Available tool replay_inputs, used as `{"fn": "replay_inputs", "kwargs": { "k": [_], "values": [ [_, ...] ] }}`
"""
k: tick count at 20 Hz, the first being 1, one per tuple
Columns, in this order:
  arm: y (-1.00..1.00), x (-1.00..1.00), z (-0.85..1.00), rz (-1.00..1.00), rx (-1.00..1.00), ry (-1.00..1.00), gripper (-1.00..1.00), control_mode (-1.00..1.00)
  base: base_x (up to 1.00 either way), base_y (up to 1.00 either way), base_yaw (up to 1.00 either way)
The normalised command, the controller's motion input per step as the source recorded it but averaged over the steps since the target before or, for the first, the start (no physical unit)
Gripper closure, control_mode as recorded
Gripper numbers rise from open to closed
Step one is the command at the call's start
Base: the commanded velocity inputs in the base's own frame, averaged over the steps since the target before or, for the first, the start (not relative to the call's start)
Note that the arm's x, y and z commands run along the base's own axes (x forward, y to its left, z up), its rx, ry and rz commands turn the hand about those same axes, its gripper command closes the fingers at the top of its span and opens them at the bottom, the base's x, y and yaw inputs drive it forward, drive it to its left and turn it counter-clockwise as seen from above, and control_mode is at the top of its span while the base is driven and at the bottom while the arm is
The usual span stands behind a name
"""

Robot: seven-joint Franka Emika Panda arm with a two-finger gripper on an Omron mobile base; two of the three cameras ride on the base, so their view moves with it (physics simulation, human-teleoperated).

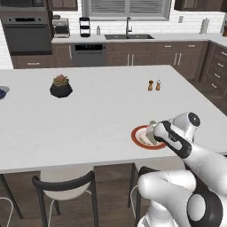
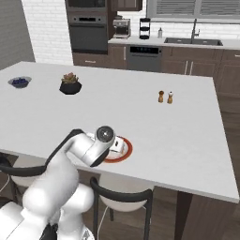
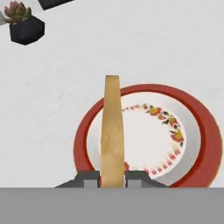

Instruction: Start the toaster. Once the lever pops up, take the bread to the plate on the dining counter.

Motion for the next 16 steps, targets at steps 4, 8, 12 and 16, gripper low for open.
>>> {"fn": "replay_inputs", "kwargs": {
  "k": [4, 8, 12, 16],
  "values": [
    [-0.01, 0.75, -0.15, 0.02, 0.04, 0.01, 1.00, -1.00, 0.00, 0.00, 0.00],
    [-0.11, 0.49, -0.36, 0.01, 0.05, 0.07, 1.00, -1.00, 0.00, 0.00, 0.00],
    [-0.10, 0.14, -0.63, 0.00, 0.04, 0.16, -1.00, -1.00, 0.00, 0.00, 0.00],
    [-0.21, 0.20, -0.54, 0.00, 0.04, 0.12, -1.00, -1.00, 0.00, 0.00, 0.00]
  ]
}}
